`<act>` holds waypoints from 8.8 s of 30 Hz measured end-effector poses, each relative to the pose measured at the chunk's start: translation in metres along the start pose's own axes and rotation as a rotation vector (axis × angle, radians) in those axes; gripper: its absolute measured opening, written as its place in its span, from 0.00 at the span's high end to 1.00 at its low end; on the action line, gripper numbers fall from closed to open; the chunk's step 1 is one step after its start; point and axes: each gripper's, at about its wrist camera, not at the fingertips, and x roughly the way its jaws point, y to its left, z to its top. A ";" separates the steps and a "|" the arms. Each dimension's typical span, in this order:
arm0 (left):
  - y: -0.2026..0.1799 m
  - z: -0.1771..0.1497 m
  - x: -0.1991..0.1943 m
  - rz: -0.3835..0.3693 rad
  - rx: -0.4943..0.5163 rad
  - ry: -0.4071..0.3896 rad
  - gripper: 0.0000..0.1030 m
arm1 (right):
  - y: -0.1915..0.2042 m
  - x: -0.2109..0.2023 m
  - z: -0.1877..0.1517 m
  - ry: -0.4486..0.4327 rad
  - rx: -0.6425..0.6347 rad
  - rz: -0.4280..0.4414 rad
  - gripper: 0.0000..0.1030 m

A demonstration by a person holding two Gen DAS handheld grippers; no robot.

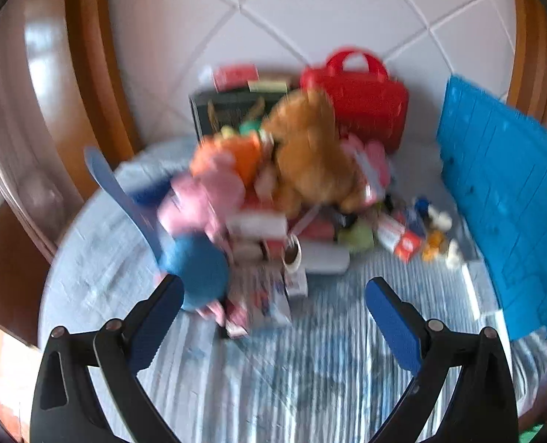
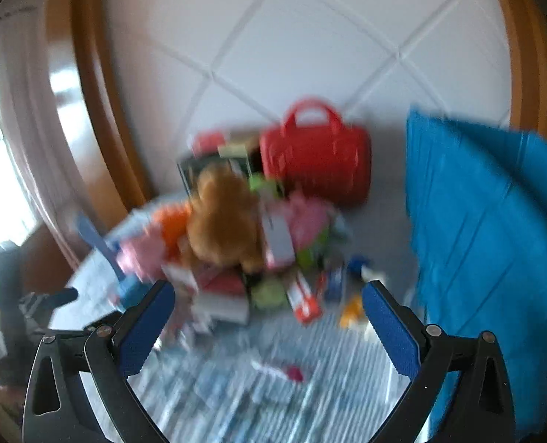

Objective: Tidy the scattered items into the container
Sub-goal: 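Withdraw both tools from the crate back toward the pile, then lower the left tool onto the white-red ointment tube and close on it, then grasp the white Paracetamol tablets box with the right tool, then carry the ointment tube and Paracetamol box over the blue crate with both tools, then open both tools to drop the tube and Paracetamol box into the crate, then withdraw both tools up from the crate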

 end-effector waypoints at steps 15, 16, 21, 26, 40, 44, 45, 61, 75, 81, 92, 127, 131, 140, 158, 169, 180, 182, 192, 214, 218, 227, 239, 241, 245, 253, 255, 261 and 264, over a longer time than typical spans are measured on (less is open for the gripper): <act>-0.096 -0.082 0.147 -0.088 -0.026 0.244 0.52 | -0.067 0.164 -0.129 0.344 -0.118 -0.148 0.66; -0.103 -0.082 0.152 -0.093 -0.021 0.248 0.52 | -0.071 0.172 -0.134 0.356 -0.122 -0.146 0.66; -0.119 -0.071 0.172 -0.041 0.018 0.207 0.52 | -0.057 0.181 -0.151 0.389 -0.141 -0.027 0.66; -0.111 -0.046 0.181 0.027 -0.002 0.187 0.52 | -0.048 0.154 -0.154 0.293 -0.140 -0.139 0.66; -0.162 -0.073 0.167 -0.139 0.067 0.204 0.38 | -0.099 0.108 -0.185 0.167 0.037 -0.707 0.17; -0.159 -0.073 0.165 -0.165 0.087 0.179 0.44 | -0.120 0.120 -0.178 0.230 0.099 -0.710 0.11; -0.156 -0.073 0.164 -0.167 0.088 0.172 0.51 | -0.120 0.120 -0.177 0.230 0.110 -0.706 0.07; -0.104 -0.059 0.167 -0.164 0.004 0.196 0.69 | -0.100 0.108 -0.150 0.189 0.219 -0.549 0.05; -0.101 -0.080 0.160 -0.133 0.078 0.156 0.84 | -0.052 0.088 -0.165 0.237 0.002 -0.419 0.40; -0.087 -0.082 0.157 -0.145 0.078 0.161 0.84 | -0.050 0.057 -0.171 0.192 0.122 -0.519 0.00; -0.096 -0.067 0.175 -0.147 0.075 0.130 0.84 | -0.085 0.105 -0.147 0.209 0.256 -0.711 0.19; -0.158 -0.068 0.169 -0.268 0.290 0.060 0.98 | -0.076 0.078 -0.167 0.158 0.162 -0.661 0.12; -0.180 -0.066 0.161 -0.353 0.364 0.041 0.98 | -0.090 0.075 -0.172 0.159 0.237 -0.650 0.08; -0.191 -0.065 0.177 -0.344 0.392 0.070 0.98 | -0.093 0.113 -0.152 0.192 0.318 -0.552 0.02; -0.168 -0.079 0.159 -0.313 0.329 0.082 0.98 | -0.087 0.122 -0.167 0.255 0.214 -0.437 0.25; -0.133 -0.052 0.103 -0.240 0.272 -0.024 0.98 | -0.039 0.097 -0.124 0.134 0.100 -0.361 0.27; -0.095 0.016 0.002 -0.187 0.211 -0.252 0.98 | 0.026 0.016 -0.034 -0.069 -0.032 -0.338 0.27; -0.092 0.030 -0.022 -0.182 0.202 -0.303 0.98 | 0.032 -0.002 -0.014 -0.107 -0.045 -0.333 0.27; -0.157 0.086 -0.114 -0.227 0.241 -0.496 0.98 | -0.005 -0.114 0.078 -0.299 -0.090 -0.360 0.27; -0.531 0.105 0.018 -0.295 0.350 0.396 0.98 | -0.387 -0.068 0.076 0.404 -0.254 -0.312 0.27; -0.553 0.098 0.040 -0.289 0.378 0.480 0.98 | -0.418 -0.037 0.051 0.524 -0.201 -0.251 0.27; -0.583 0.098 0.076 -0.203 0.418 0.514 0.98 | -0.429 0.005 0.051 0.577 -0.213 -0.272 0.27; -0.580 0.096 0.090 -0.142 0.420 0.530 0.95 | -0.443 0.031 0.053 0.602 -0.225 -0.328 0.27; -0.580 0.095 0.089 -0.137 0.423 0.528 0.79 | -0.447 0.031 0.054 0.598 -0.202 -0.330 0.27; -0.581 0.096 0.084 -0.135 0.433 0.494 0.31 | -0.455 0.031 0.056 0.608 -0.154 -0.329 0.24; -0.571 0.112 0.059 -0.137 0.392 0.441 0.23 | -0.459 0.017 0.068 0.625 -0.073 -0.282 0.09; -0.565 0.117 0.044 -0.140 0.381 0.413 0.18 | -0.454 0.008 0.074 0.611 -0.074 -0.278 0.03; -0.527 0.129 -0.029 -0.128 0.330 0.237 0.16 | -0.437 -0.041 0.091 0.557 -0.043 -0.259 0.01; -0.498 0.130 -0.073 -0.129 0.304 0.114 0.16 | -0.417 -0.078 0.099 0.488 -0.046 -0.267 0.01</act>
